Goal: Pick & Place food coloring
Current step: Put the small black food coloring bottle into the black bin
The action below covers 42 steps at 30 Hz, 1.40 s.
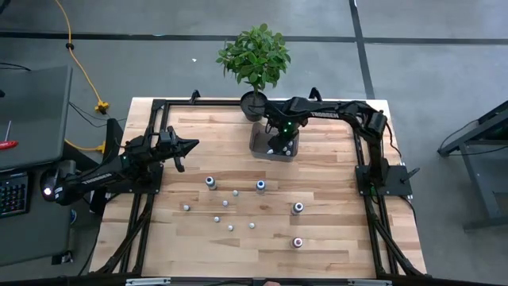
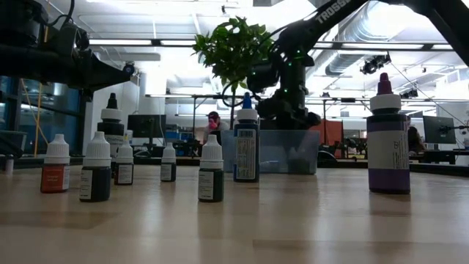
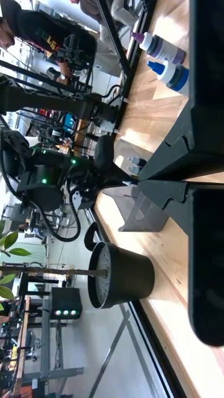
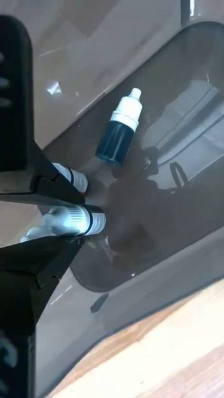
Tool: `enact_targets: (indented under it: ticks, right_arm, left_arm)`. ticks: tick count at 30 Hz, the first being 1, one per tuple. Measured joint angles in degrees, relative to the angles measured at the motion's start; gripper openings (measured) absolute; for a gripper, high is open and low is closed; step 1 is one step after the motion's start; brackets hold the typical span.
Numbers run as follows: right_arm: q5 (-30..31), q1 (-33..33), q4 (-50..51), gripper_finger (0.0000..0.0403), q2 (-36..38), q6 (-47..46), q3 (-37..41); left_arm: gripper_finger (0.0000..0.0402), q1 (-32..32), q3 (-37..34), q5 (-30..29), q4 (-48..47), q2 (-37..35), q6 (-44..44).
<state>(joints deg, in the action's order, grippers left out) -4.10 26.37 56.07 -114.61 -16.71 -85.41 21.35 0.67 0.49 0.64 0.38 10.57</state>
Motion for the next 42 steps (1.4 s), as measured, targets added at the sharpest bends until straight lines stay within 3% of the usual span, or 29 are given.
enact_targets:
  ticks: [10,23,34,42]
  right_arm:
    - [-0.28,0.28,-0.01,0.0075,-0.03,-0.28,0.0]
    - [0.11,0.37,0.0,0.0127,-0.04,0.17,0.0]
    - [-0.13,0.7,-0.06,0.0129,0.44,0.22,0.0]
    - [2.29,1.41,0.73,0.0129,5.64,0.58,-0.02]
  left_arm:
    - [0.0,-0.01,0.0,0.0,0.0,0.0,0.0]
    - [0.0,0.01,0.0,0.0,0.0,0.01,0.01]
    - [0.0,0.0,0.0,0.0,0.0,0.02,0.01]
    - [0.0,0.0,0.0,-0.01,0.0,0.02,0.0]
